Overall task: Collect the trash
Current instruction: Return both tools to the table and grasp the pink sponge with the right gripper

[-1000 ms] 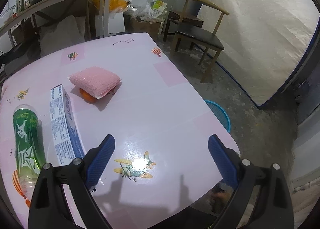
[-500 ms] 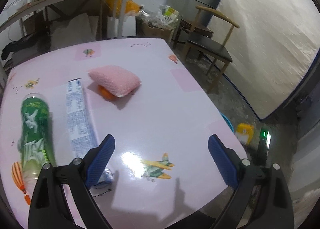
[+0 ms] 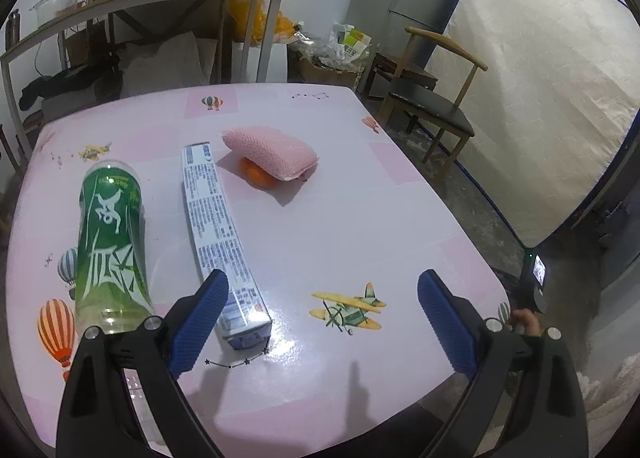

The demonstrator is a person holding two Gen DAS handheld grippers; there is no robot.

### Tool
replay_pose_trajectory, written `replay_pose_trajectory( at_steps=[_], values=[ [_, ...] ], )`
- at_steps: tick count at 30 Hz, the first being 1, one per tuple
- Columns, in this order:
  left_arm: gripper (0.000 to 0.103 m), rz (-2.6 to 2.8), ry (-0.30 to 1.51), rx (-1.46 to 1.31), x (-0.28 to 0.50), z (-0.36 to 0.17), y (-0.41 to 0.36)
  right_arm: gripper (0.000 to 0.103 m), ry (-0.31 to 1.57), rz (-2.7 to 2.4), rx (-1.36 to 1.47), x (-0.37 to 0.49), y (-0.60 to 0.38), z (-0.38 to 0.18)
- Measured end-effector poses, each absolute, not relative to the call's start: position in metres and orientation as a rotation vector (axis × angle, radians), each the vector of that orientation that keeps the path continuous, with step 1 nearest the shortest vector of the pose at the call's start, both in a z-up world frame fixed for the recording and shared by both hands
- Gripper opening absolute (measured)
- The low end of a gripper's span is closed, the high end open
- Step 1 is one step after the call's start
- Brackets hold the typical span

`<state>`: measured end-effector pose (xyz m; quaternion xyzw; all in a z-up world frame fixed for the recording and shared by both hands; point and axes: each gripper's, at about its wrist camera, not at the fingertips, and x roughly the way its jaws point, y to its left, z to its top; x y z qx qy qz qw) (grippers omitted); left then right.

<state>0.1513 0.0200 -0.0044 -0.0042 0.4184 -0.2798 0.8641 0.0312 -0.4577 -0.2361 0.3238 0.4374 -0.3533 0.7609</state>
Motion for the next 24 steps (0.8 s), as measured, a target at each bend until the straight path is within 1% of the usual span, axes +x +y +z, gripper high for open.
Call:
replay_pose_trajectory(
  at_steps=[4, 6, 9, 10, 13, 16, 20, 24],
  values=[
    [0.093, -0.622, 0.885, -0.069, 0.148, -0.011, 0.034, 0.083, 0.919, -0.761, 0.6, 0.035, -0.444, -0.2],
    [0.093, -0.622, 0.886, -0.098, 0.147, -0.013, 0.043, 0.084, 0.883, -0.735, 0.509, 0.04, -0.424, -0.166],
    [0.093, -0.593, 0.885, -0.144, 0.147, -0.014, 0.058, 0.094, 0.829, -0.671, 0.407, 0.057, -0.394, -0.12],
    [0.094, -0.577, 0.88, -0.16, 0.147, -0.013, 0.065, 0.095, 0.798, -0.627, 0.361, 0.066, -0.378, -0.098],
    [0.097, -0.534, 0.855, -0.193, 0.148, -0.011, 0.084, 0.095, 0.755, -0.549, 0.247, 0.088, -0.337, -0.056],
    [0.098, -0.467, 0.829, -0.199, 0.15, -0.006, 0.106, 0.095, 0.731, -0.452, 0.108, 0.117, -0.28, -0.019],
    [0.098, -0.402, 0.814, -0.175, 0.155, -0.001, 0.127, 0.095, 0.725, -0.205, 0.006, 0.141, -0.216, -0.001],
    [0.098, -0.359, 0.793, -0.191, 0.16, -0.001, 0.147, 0.095, 0.683, 0.003, 0.006, 0.161, -0.17, 0.0]
  ],
)
